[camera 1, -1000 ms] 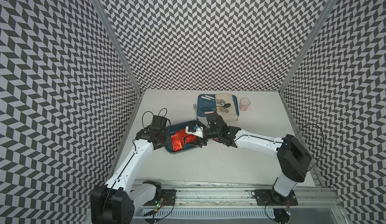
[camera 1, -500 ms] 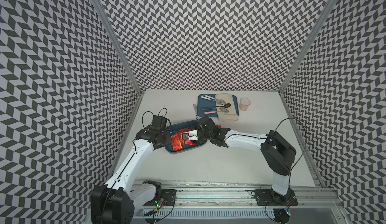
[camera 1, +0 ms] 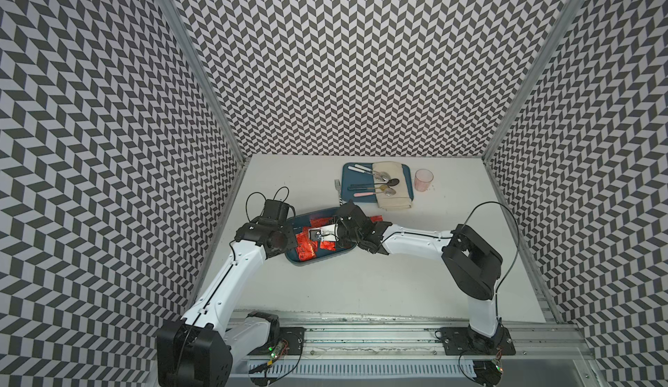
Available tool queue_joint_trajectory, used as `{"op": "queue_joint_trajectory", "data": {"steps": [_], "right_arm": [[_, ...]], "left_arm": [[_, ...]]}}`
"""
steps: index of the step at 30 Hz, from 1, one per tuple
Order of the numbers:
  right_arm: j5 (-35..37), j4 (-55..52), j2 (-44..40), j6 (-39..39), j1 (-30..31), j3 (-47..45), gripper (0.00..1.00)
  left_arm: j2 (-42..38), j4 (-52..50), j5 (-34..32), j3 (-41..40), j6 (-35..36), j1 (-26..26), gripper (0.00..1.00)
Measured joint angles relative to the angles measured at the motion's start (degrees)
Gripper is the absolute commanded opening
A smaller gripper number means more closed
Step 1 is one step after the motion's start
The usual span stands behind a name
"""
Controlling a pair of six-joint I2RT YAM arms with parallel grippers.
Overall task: Take the tea bags out of the storage box
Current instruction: Pick up the tea bag from the storage box.
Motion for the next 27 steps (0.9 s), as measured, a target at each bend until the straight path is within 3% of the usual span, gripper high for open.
{"op": "queue_joint_trajectory", "data": {"steps": [2, 16, 22, 27], "right_arm": [[0.02, 0.09, 0.0, 1.22, 0.02, 0.0, 0.0], [-0.02, 0.28, -6.49, 12.2, 0.02, 0.17, 0.0], [-1.77, 0.13, -11.96, 21.62, -0.39, -0.22, 0.0], [-7.41, 0.94, -16.22, 32.26, -2.43, -2.1, 0.0]], "left_arm": [[0.0, -0.02, 0.0, 0.0, 0.04, 0.0, 0.0], [0.0, -0.02, 0.0, 0.0, 0.0, 0.0, 0.0], [0.0, -0.02, 0.0, 0.0, 0.0, 0.0, 0.0], [0.0, -0.02, -0.02, 0.0, 0.0, 0.0, 0.0]]}}
